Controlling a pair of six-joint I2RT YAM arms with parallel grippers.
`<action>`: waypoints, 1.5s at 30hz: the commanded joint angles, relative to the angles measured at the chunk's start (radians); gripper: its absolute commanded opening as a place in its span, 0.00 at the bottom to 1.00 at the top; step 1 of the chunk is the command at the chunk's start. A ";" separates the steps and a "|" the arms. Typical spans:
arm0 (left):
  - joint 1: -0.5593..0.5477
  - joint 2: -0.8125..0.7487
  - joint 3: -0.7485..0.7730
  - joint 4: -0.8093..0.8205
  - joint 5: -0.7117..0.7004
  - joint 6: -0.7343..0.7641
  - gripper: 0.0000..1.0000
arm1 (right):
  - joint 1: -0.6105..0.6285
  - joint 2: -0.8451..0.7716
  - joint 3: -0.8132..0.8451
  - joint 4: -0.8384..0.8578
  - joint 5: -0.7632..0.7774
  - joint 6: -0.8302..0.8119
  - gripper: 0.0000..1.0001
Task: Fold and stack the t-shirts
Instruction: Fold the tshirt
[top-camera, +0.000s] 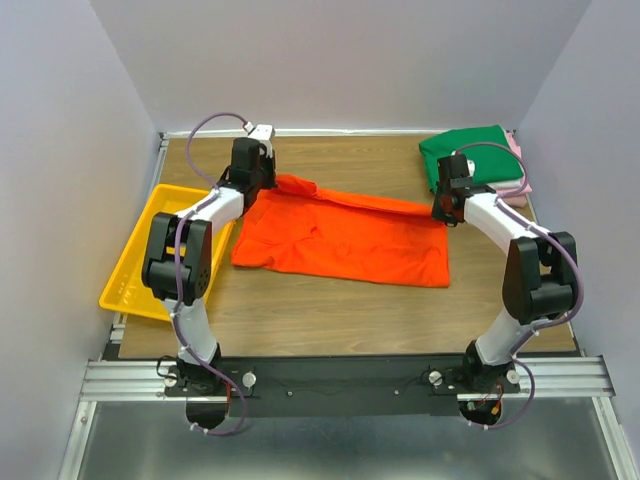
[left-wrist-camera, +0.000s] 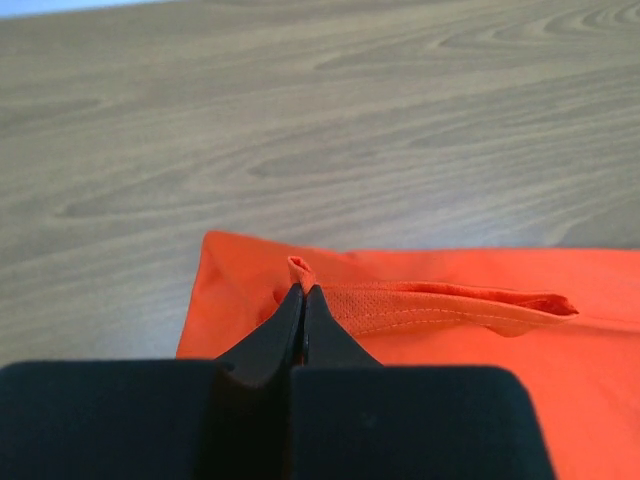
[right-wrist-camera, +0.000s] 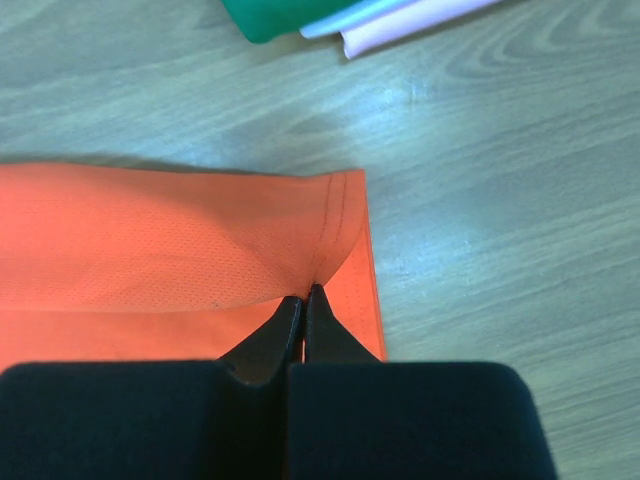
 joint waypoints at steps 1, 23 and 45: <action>-0.006 -0.077 -0.107 0.062 -0.023 -0.035 0.00 | -0.005 -0.037 -0.032 -0.007 0.053 -0.002 0.00; -0.020 -0.375 -0.479 0.128 -0.089 -0.113 0.00 | -0.003 -0.108 -0.136 -0.012 0.069 0.021 0.00; -0.102 -0.584 -0.574 -0.077 -0.066 -0.259 0.41 | -0.003 -0.287 -0.226 -0.030 0.030 0.048 0.70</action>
